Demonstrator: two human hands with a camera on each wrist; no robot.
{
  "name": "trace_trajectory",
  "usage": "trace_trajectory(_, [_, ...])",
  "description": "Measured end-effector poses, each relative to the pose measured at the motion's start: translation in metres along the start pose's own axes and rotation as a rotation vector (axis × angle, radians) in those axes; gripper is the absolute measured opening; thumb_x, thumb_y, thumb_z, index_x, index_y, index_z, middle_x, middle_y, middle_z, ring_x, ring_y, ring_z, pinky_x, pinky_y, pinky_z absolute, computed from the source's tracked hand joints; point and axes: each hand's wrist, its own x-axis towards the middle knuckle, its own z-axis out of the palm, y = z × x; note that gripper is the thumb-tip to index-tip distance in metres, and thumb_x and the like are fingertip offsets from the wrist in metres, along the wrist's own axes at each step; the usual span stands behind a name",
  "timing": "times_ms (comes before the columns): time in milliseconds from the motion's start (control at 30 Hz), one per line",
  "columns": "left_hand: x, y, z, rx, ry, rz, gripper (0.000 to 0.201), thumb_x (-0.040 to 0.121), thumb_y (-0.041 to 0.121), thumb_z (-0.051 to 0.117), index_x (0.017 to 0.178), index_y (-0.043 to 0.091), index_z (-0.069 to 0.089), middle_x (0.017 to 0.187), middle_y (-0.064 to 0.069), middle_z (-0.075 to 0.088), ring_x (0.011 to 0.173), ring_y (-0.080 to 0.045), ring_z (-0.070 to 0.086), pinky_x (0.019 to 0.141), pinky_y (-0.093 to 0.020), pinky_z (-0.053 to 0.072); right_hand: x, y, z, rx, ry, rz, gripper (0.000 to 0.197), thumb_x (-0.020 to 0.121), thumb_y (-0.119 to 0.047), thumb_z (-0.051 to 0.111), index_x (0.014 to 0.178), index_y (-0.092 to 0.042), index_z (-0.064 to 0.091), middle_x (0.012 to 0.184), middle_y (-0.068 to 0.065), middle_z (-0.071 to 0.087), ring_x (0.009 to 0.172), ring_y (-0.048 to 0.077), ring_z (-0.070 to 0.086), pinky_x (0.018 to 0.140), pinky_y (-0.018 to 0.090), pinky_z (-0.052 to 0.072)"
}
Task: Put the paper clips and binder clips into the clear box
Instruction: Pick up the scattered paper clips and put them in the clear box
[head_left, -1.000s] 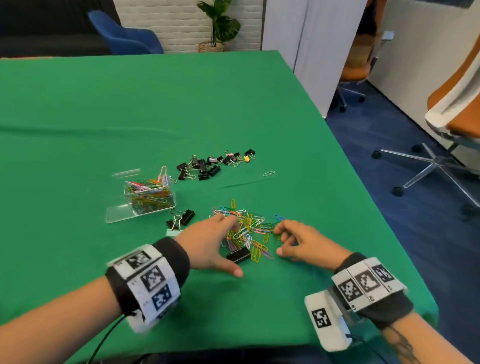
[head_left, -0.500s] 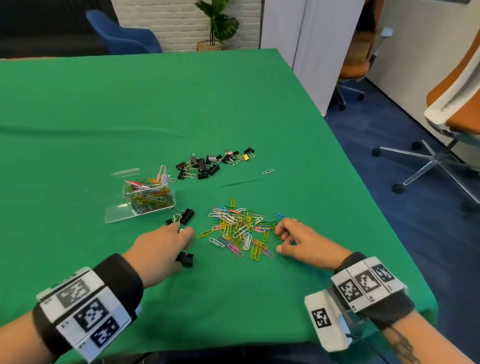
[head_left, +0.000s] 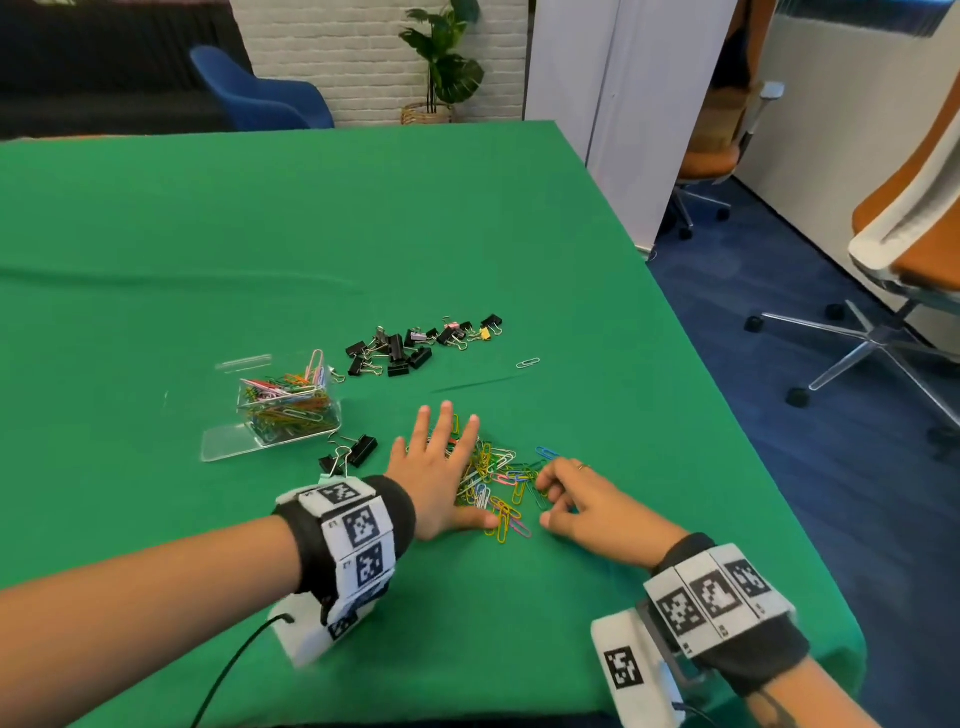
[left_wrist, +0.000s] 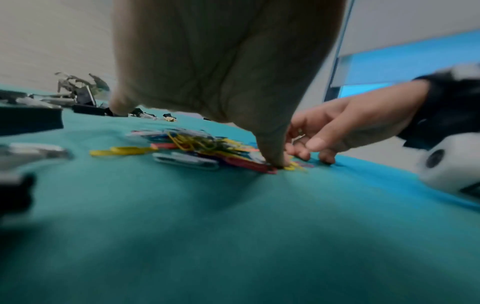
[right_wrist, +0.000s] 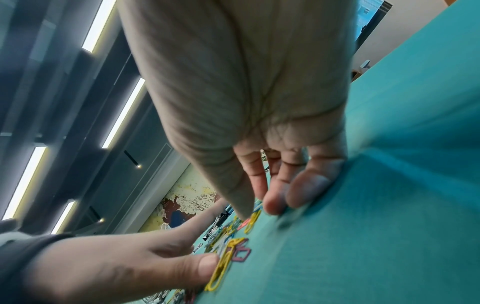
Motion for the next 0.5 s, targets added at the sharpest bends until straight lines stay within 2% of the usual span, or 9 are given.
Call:
trace_trajectory(67, [0.008, -0.001, -0.008, 0.026, -0.071, 0.037, 0.101, 0.077, 0.065, 0.050, 0.146, 0.020, -0.009, 0.154, -0.015, -0.015, 0.143, -0.035, -0.007, 0.114, -0.055, 0.017, 0.000, 0.001, 0.000, 0.008, -0.002, -0.006, 0.022, 0.087, -0.004, 0.054, 0.098, -0.016, 0.039, 0.099, 0.006, 0.038, 0.066, 0.006, 0.042, 0.065, 0.007, 0.037])
trace_trajectory(133, [0.012, 0.000, -0.017, 0.032, -0.087, 0.072, 0.094, 0.077, 0.058, 0.057, 0.147, 0.022, 0.004, 0.154, -0.015, 0.003, 0.140, -0.035, 0.009, 0.112, -0.053, 0.025, 0.001, 0.002, -0.001, 0.023, -0.004, -0.006, 0.023, 0.087, -0.004, 0.055, 0.099, -0.016, 0.040, 0.099, 0.006, 0.038, 0.067, 0.008, 0.042, 0.065, 0.007, 0.037])
trace_trajectory(233, [0.014, 0.004, -0.025, 0.035, -0.037, 0.121, 0.084, 0.076, 0.047, 0.066, 0.143, 0.021, 0.022, 0.138, -0.016, 0.028, 0.126, -0.034, 0.030, 0.106, -0.046, 0.033, 0.002, 0.003, -0.001, 0.043, -0.007, 0.007, 0.022, 0.087, -0.004, 0.055, 0.098, -0.017, 0.040, 0.098, 0.006, 0.037, 0.073, 0.014, 0.044, 0.065, 0.007, 0.037])
trace_trajectory(367, [0.014, 0.004, -0.028, -0.030, -0.013, 0.148, 0.066, 0.079, 0.029, 0.068, 0.136, 0.018, 0.037, 0.126, -0.013, 0.040, 0.117, -0.030, 0.043, 0.101, -0.040, 0.039, 0.002, 0.003, -0.002, 0.039, -0.015, 0.015, 0.021, 0.087, -0.005, 0.055, 0.098, -0.017, 0.041, 0.097, 0.006, 0.037, 0.079, 0.016, 0.043, 0.067, 0.009, 0.035])
trace_trajectory(500, [0.011, 0.000, -0.032, -0.037, 0.035, 0.211, 0.044, 0.083, 0.015, 0.064, 0.125, 0.017, 0.050, 0.120, -0.010, 0.051, 0.110, -0.026, 0.050, 0.093, -0.034, 0.040, 0.001, 0.001, -0.003, 0.030, -0.023, 0.025, 0.021, 0.087, -0.006, 0.055, 0.098, -0.017, 0.041, 0.098, 0.006, 0.037, 0.079, 0.015, 0.043, 0.068, 0.008, 0.035])
